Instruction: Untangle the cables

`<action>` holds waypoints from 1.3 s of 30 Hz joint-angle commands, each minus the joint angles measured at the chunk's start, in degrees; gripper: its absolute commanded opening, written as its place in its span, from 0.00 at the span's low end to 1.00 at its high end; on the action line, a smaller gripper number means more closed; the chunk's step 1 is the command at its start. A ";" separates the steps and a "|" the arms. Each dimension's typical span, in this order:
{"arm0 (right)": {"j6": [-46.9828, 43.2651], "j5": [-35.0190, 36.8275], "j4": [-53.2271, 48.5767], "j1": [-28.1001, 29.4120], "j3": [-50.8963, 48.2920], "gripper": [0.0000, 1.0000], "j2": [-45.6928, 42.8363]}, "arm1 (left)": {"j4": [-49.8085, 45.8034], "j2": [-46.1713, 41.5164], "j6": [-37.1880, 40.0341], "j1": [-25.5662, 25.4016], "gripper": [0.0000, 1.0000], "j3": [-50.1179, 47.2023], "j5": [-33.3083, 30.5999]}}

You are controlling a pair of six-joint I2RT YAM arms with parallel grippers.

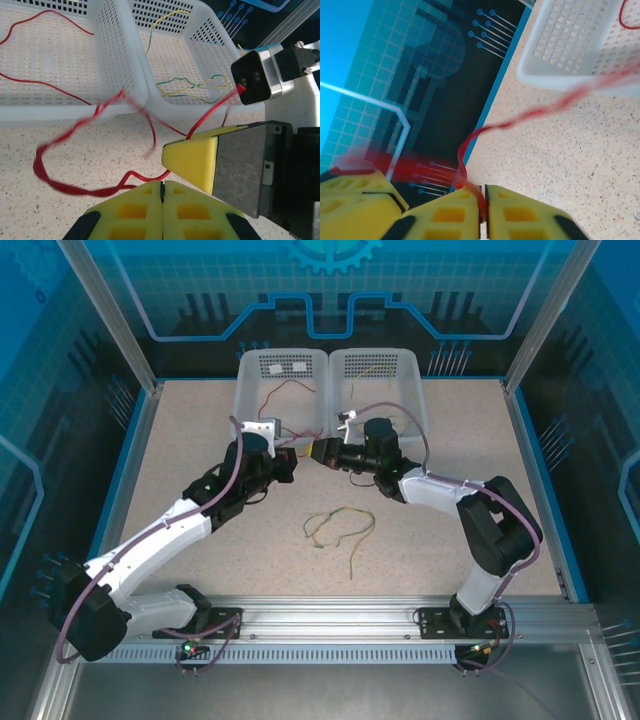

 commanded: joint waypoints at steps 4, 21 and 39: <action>-5.57 5.01 -8.35 0.52 0.85 0.00 -5.23 | 3.74 -2.23 -0.57 0.90 0.00 -3.64 -3.19; -25.25 13.45 -38.02 -9.04 2.47 0.00 -17.54 | 0.99 -12.68 0.69 14.09 0.00 -8.49 -5.55; -26.41 17.18 -42.80 -26.99 -1.70 0.00 -32.64 | -0.39 -15.80 0.34 26.04 0.00 -8.18 -7.71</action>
